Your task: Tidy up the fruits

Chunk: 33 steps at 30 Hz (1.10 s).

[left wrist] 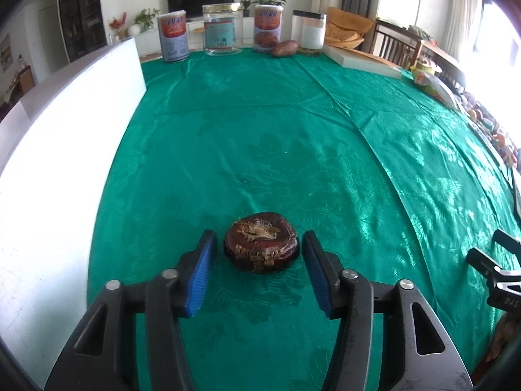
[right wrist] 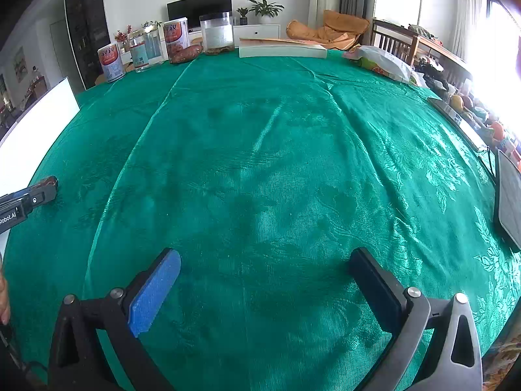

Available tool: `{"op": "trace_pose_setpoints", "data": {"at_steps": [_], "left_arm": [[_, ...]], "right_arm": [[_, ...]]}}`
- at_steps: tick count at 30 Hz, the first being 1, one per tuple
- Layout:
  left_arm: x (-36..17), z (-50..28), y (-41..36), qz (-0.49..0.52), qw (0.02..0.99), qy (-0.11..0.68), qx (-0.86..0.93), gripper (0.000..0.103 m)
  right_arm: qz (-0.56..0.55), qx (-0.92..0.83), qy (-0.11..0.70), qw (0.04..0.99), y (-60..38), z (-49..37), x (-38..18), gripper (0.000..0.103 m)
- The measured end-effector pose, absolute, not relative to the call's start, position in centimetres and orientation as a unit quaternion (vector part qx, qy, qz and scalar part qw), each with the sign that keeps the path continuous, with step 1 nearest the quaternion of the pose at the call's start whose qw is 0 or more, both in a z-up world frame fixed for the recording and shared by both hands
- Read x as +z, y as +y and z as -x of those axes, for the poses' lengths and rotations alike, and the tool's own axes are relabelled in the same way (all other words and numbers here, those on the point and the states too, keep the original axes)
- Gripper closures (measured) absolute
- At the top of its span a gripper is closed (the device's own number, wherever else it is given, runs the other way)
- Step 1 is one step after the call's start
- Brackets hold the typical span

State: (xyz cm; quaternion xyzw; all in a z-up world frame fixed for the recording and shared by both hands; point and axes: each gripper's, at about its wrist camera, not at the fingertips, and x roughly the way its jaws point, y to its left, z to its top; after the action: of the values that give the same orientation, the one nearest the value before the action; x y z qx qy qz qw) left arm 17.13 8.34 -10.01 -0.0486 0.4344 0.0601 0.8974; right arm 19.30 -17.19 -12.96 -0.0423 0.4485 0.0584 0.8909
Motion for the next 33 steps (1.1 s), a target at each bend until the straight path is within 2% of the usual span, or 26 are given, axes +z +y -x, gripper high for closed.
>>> {"op": "trace_pose_setpoints", "data": {"at_steps": [2,4,6,12,18,22,26,31,33], "left_arm": [[-10.5,-17.2,8.6,0.046,0.895,0.438,0.071,0.023],[-10.6,-17.1,8.7,0.046,0.893,0.441,0.075,0.019],[-10.9,-17.3,8.8,0.044,0.889,0.448,0.079,0.008],[-11.1,-17.3,9.0,0.048,0.887,0.45,0.089,0.002],[-11.2,-17.5,9.0,0.048,0.887,0.451,0.09,0.0],[-11.2,-17.5,9.0,0.05,0.887,0.45,0.091,0.0],[-11.2,-17.5,9.0,0.049,0.887,0.45,0.092,0.0],[-11.2,-17.5,9.0,0.049,0.887,0.45,0.092,0.001],[-11.2,-17.5,9.0,0.049,0.887,0.45,0.092,0.0]], "right_arm": [[0.042,0.058,0.449,0.891,-17.2,-19.3,-13.0,0.0],[0.042,0.058,0.449,0.891,-17.2,-19.3,-13.0,0.0],[0.043,0.058,0.449,0.891,-17.2,-19.3,-13.0,0.0],[0.043,0.058,0.448,0.891,-17.2,-19.3,-13.0,0.0],[0.047,0.067,0.453,0.888,-17.0,-19.4,-12.9,0.0],[0.056,0.122,0.492,0.86,-15.9,-22.8,-12.0,0.0],[0.073,0.159,0.479,0.86,-12.6,-30.4,-9.2,0.0],[-0.01,0.191,0.441,0.877,-7.5,-43.2,-6.8,0.001],[-0.033,0.19,0.435,0.879,-5.1,-48.0,-6.7,0.009]]}}
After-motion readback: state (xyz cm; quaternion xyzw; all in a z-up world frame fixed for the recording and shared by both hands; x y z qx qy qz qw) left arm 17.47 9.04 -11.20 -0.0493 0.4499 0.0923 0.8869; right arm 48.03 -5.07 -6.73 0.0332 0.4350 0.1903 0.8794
